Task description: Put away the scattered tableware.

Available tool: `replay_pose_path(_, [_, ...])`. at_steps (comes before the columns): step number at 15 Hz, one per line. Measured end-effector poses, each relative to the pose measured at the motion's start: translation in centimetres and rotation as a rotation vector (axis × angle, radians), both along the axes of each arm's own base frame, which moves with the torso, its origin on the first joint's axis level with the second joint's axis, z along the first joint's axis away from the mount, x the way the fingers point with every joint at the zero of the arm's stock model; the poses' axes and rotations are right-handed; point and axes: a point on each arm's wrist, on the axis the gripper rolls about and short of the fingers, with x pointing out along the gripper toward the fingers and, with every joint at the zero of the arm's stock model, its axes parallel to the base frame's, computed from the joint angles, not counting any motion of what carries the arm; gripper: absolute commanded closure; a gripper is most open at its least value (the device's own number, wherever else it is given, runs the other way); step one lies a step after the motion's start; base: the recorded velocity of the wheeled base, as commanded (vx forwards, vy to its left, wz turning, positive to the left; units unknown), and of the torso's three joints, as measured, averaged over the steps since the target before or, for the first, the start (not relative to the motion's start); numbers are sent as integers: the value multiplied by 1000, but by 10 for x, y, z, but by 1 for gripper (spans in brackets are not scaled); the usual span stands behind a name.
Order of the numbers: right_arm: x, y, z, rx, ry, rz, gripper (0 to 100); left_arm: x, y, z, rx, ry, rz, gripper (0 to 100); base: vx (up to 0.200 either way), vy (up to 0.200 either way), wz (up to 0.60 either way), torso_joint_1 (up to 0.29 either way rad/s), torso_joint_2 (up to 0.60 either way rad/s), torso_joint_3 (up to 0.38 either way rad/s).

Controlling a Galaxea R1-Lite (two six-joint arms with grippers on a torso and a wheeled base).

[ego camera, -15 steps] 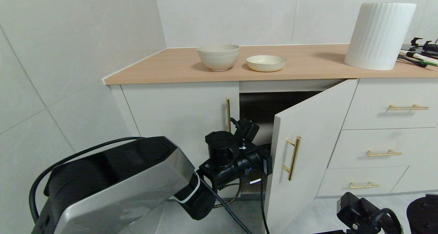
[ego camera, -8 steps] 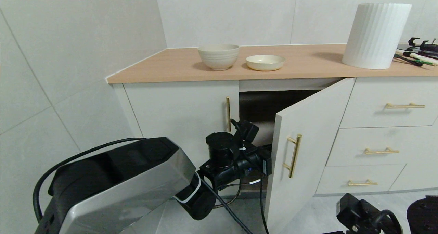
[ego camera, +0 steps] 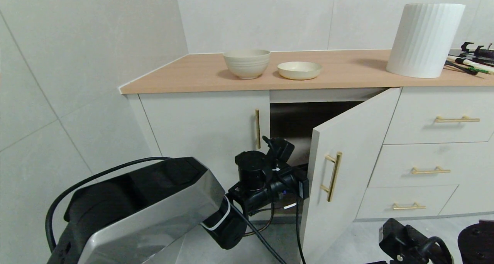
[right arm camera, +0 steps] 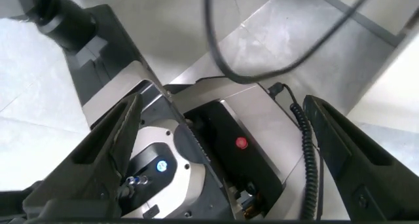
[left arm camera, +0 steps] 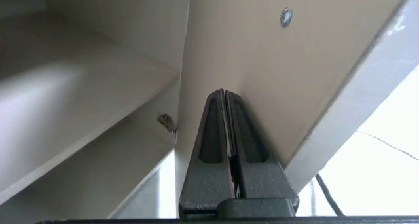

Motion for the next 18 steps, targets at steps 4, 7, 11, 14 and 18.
replay_pose_path(4, [-13,-2,-1,20,12,90,0,-45,-30,6,-83,-47,-185,100,0,0,0,0,0,0])
replay_pose_path(7, [-24,-9,2,54,-7,195,0,-61,-31,8,-91,-43,-238,100,0,0,0,0,0,0])
replay_pose_path(11, [-25,-12,8,77,-37,189,0,-37,-4,11,-36,12,-150,100,0,0,0,0,0,0])
replay_pose_path(14, [-16,-15,13,91,-62,118,0,-33,24,28,18,74,-91,100,0,0,0,0,0,0])
replay_pose_path(18, [-9,-14,20,102,-85,58,0,-40,80,69,71,146,18,100,0,0,0,0,0,0])
